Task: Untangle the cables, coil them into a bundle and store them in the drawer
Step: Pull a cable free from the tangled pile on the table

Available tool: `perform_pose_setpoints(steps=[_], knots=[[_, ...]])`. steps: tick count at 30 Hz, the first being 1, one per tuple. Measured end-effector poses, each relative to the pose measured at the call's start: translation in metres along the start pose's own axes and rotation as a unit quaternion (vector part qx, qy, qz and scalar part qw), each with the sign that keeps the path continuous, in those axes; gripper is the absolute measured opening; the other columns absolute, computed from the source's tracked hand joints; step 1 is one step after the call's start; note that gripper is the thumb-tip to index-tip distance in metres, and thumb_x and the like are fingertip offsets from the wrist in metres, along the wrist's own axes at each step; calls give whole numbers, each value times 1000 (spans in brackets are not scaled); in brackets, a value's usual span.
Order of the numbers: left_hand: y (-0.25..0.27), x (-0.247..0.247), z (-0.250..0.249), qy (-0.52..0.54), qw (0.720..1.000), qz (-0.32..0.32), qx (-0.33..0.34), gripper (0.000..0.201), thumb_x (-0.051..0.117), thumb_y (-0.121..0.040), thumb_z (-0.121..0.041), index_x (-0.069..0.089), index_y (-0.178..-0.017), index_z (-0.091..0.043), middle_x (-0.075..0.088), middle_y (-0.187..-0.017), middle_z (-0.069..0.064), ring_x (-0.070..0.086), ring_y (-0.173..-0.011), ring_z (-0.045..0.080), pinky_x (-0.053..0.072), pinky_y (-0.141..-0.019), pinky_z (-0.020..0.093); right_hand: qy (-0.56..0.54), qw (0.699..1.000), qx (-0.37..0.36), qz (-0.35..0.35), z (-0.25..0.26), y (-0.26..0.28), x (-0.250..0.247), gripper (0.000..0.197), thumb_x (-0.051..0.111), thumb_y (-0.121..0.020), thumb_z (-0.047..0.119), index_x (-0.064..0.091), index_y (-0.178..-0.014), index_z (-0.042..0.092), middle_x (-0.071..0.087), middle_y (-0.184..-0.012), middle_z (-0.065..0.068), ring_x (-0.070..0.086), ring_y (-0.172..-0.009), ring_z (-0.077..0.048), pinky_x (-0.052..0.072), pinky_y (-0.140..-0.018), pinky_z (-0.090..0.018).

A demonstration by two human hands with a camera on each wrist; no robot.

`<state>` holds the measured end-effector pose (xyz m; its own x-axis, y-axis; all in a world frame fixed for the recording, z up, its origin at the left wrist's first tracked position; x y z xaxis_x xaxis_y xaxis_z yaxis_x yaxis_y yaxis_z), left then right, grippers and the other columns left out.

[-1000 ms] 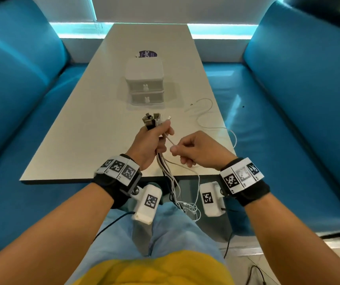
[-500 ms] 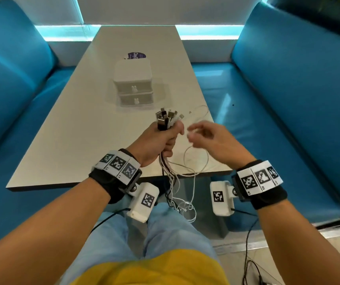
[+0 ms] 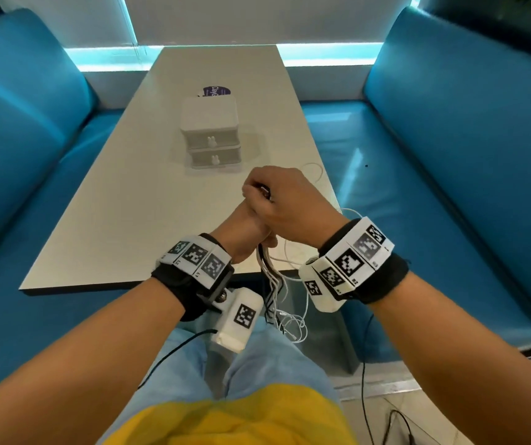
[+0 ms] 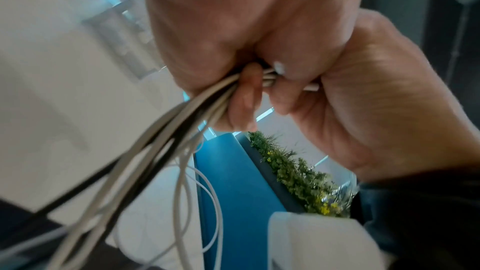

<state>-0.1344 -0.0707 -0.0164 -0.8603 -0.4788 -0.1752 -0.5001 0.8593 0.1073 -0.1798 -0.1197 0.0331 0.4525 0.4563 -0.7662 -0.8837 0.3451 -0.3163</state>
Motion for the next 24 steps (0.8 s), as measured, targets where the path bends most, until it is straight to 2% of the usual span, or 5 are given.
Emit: perform_pose_setpoints(steps=[8, 11, 14, 18, 24], knots=[[5, 16, 0, -43, 999, 1, -4, 24, 38, -95, 5, 40, -78, -11, 30, -56, 3, 29, -40, 9, 25, -38, 19, 40, 996, 81, 9, -11, 12, 3, 35, 39, -102, 31, 64, -108, 8, 64, -107, -11, 58, -102, -26, 42, -90, -37], [1, 17, 0, 17, 999, -6, -34, 21, 41, -99, -11, 47, -79, -12, 33, -50, -1, 28, -39, 9, 24, -39, 19, -87, 990, 104, -45, -24, 23, -7, 53, 35, -98, 51, 36, -145, 27, 51, -130, -7, 50, -119, -17, 38, -103, -33], [-6, 14, -3, 123, 989, -62, -60, 28, 46, -99, -22, 54, -73, -17, 46, -46, -5, 40, -46, 13, 34, -44, 21, -310, 934, 172, -45, -40, 35, 9, 66, 30, -91, 66, 21, -149, 36, 46, -142, -6, 51, -125, -17, 43, -104, -39], [-13, 21, -4, 242, 961, -103, -81, 35, 55, -94, -39, 54, -69, -15, 52, -59, 0, 51, -54, 12, 48, -59, 27, -451, 867, 209, 43, -57, 52, 37, 66, 45, -79, 72, 48, -119, 21, 67, -85, -12, 63, -60, -28, 52, -54, -33], [-13, 51, -12, 186, 978, 61, -69, 49, 39, -99, -48, 30, -61, -19, 22, -50, -3, 15, -40, 9, 14, -39, 21, -289, 904, 237, 208, -114, 107, 61, 16, 78, -78, 29, 66, -85, 21, 53, -62, -5, 46, -49, -12, 39, -46, -23]])
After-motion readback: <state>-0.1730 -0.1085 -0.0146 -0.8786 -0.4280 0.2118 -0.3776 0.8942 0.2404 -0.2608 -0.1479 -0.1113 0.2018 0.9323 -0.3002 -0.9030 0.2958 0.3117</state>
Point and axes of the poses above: each hand's wrist, its own y-axis away from the middle knuckle, its own x-axis out of the palm, z = x × y, the point moved 5 cm from there along -y, towards the middle knuckle
